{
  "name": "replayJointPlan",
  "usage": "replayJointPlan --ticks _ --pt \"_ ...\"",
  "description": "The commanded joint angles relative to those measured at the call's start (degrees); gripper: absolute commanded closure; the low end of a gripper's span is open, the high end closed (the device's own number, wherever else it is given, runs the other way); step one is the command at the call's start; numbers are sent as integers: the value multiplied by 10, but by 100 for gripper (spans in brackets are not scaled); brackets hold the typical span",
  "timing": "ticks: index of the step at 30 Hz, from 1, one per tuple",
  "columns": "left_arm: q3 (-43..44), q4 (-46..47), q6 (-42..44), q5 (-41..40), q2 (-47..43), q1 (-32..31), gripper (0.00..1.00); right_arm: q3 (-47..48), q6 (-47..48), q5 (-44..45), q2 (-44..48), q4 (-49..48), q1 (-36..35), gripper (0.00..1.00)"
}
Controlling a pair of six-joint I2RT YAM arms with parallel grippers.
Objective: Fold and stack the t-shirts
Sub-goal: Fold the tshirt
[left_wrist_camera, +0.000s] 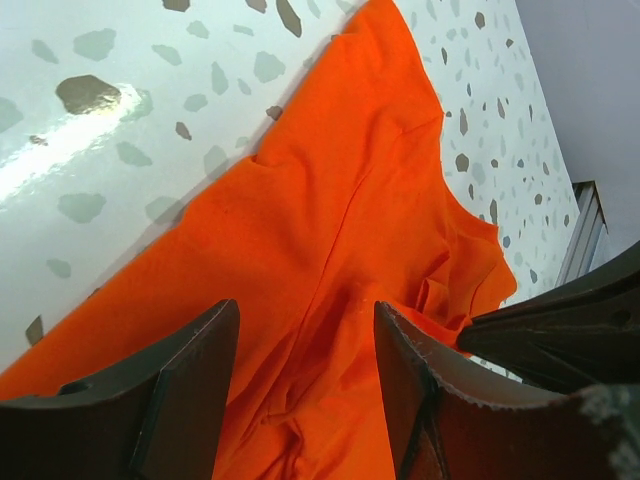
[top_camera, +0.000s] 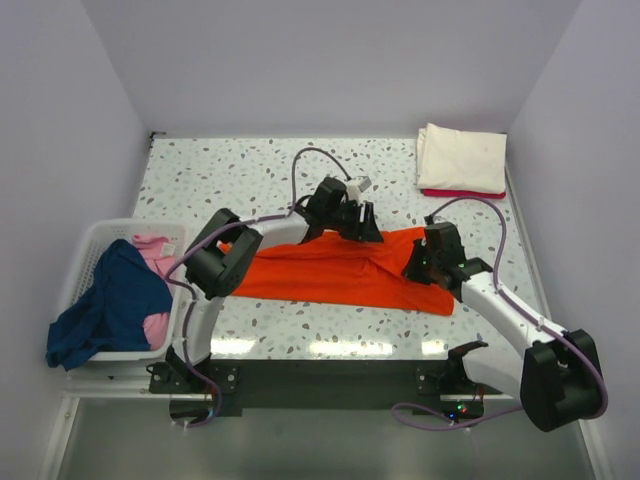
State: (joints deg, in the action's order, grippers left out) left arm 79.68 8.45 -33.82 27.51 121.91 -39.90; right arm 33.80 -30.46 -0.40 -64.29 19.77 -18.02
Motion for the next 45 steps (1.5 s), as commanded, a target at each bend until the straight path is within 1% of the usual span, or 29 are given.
replayJointPlan --ticks 1,7,15,19,22,25,27,30,35,39,45 --pt "47 32 14 28 25 -12 39 -10 -14 -7 22 -3 -5 92" --pt "71 28 18 47 52 -25 39 -8 -17 1 43 16 -5 91" --pt "52 49 28 84 45 -36 39 1 -17 20 50 26 -4 84" --pt "29 61 39 104 26 -36 39 14 -14 36 46 34 -5 77" --pt "18 63 49 128 15 -36 40 31 -12 48 45 52 -4 70" --pt "1 65 54 142 7 -36 41 49 -11 63 45 62 -4 68" --pt "-15 68 60 144 -1 -36 41 62 -10 88 42 72 -4 67" --pt "-32 68 69 148 -21 -36 42 73 -9 102 24 72 -4 66" --pt "-59 75 84 146 -51 -36 43 80 -7 96 -21 52 -5 66" --pt "-66 74 93 170 -55 -36 43 90 -7 99 -58 40 -4 67" --pt "-82 69 99 177 -63 -37 44 91 -4 98 -75 30 -4 67"
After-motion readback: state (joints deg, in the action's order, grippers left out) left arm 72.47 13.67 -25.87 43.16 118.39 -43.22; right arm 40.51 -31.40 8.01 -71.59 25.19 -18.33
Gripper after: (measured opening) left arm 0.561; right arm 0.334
